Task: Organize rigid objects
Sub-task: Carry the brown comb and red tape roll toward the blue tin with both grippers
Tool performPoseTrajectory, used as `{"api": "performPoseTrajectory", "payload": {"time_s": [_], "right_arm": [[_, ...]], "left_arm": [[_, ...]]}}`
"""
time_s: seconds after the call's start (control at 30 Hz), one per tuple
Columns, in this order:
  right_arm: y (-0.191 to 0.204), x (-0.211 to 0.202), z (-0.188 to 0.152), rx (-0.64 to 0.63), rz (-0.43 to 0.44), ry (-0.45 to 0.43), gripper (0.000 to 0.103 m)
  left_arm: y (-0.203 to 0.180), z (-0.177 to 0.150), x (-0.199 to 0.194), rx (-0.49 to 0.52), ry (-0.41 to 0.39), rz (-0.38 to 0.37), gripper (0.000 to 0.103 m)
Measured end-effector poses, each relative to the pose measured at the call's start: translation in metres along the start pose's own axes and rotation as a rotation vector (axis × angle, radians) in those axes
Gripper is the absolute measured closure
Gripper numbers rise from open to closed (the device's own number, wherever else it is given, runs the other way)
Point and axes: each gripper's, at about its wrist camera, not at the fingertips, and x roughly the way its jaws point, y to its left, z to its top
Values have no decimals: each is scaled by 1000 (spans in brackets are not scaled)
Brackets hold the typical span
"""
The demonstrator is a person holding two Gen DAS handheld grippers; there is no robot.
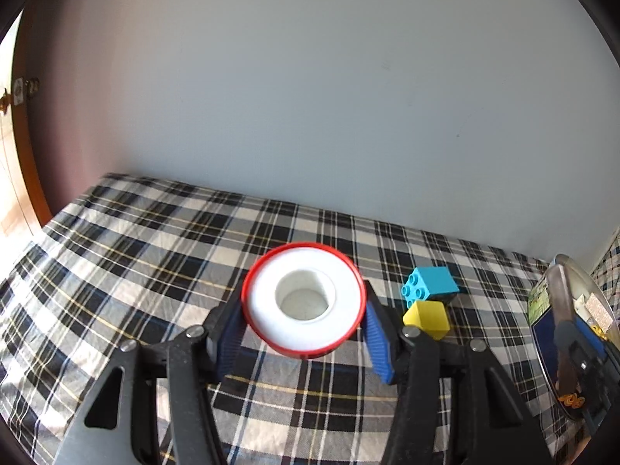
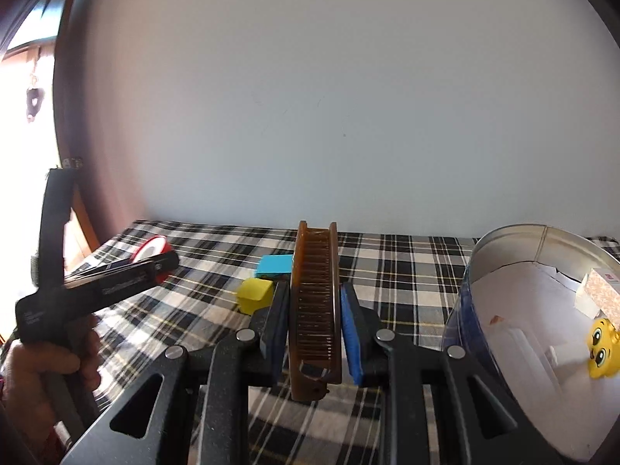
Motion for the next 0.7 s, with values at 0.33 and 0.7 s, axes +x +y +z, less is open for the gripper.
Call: {"api": "performPoseTrajectory", "payload": {"time_s": [0.33,0.7], "right_arm": [[18,-27,-5,-76,-25,-77,75],[9,-29,-4,-39,-26,-76,75]], "left_arm": [[-31,-11,-26,113,-82,83,49],[-50,-20,-37,165,-120,114,49]]}}
